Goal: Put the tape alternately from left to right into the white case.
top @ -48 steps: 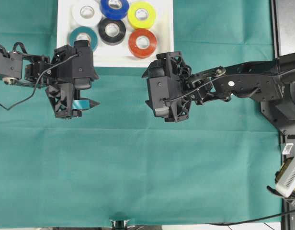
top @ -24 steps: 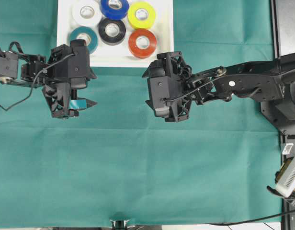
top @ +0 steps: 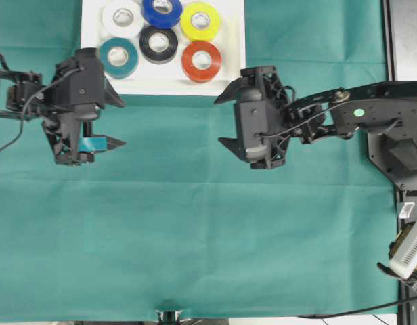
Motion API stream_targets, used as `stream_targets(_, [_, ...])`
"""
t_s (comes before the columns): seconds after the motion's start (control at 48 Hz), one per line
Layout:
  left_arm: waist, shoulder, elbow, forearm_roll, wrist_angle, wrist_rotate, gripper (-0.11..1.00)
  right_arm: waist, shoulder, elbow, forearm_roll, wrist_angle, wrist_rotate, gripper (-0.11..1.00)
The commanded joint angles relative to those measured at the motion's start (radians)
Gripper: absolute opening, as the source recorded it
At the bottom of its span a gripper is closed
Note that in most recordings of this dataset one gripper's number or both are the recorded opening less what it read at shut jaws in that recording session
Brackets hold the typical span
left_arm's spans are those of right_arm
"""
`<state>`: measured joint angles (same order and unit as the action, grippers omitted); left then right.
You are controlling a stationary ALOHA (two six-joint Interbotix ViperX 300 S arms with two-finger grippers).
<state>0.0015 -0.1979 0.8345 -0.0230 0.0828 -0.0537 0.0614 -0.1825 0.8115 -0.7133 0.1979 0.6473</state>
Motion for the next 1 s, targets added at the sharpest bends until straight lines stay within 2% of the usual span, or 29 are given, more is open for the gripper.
stream_targets(0.0, [-0.002,-0.049,0.0,0.0,-0.008,0.002,0.99,0.0,-0.038,0.002,-0.003,-0.003,0.0,0.82])
stream_targets(0.292, [-0.002,-0.14,0.067,0.0,-0.014,0.003,0.99,-0.018,-0.1,0.046,-0.003,-0.006,0.0,0.82])
stream_targets(0.729, [0.009,-0.285,0.193,0.0,-0.109,0.003,0.99,-0.026,-0.193,0.103,-0.003,-0.009,0.003,0.82])
stream_targets(0.98, [0.012,-0.354,0.244,0.0,-0.121,0.003,0.99,-0.032,-0.245,0.144,-0.003,-0.009,0.006,0.82])
